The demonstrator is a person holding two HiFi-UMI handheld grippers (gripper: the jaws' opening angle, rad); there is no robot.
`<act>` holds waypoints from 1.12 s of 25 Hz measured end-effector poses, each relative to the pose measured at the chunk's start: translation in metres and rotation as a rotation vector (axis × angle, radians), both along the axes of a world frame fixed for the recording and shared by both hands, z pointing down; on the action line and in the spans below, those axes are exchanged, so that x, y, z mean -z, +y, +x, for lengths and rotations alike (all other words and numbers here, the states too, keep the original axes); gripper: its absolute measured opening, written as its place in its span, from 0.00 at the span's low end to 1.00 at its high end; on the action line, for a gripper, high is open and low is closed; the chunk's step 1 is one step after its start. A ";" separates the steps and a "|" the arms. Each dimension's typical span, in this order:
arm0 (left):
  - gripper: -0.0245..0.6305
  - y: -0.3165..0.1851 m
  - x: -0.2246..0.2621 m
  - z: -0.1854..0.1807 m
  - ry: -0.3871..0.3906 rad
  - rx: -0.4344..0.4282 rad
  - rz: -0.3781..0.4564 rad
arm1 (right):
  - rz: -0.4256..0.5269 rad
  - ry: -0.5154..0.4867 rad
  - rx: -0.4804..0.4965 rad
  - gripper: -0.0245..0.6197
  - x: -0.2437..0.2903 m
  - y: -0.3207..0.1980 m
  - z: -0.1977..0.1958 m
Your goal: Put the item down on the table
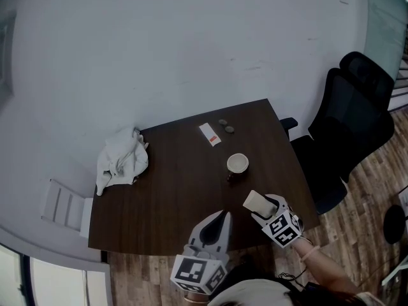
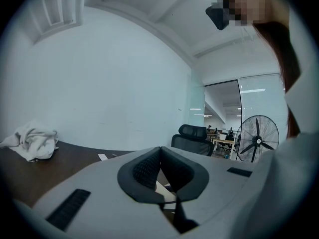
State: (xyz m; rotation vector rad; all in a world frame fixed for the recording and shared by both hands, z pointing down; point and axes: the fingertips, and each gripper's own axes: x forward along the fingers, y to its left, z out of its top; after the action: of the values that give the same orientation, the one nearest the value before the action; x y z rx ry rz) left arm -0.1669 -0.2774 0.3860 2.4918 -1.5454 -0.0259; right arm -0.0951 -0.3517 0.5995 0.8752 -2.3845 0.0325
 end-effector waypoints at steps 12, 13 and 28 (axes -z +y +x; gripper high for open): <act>0.07 -0.006 -0.006 -0.007 0.005 0.011 -0.020 | -0.058 0.123 0.026 0.49 -0.038 -0.006 0.000; 0.07 -0.006 -0.006 -0.007 0.005 0.010 -0.021 | -0.061 0.128 0.027 0.49 -0.040 -0.007 -0.001; 0.07 -0.013 -0.014 -0.016 0.004 0.027 -0.036 | -0.101 0.197 0.063 0.49 -0.071 -0.014 -0.006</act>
State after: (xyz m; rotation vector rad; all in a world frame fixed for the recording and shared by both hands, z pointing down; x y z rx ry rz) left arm -0.1827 -0.2905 0.3999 2.4424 -1.5644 -0.0068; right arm -0.1015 -0.3655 0.6706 0.7207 -2.2053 0.0397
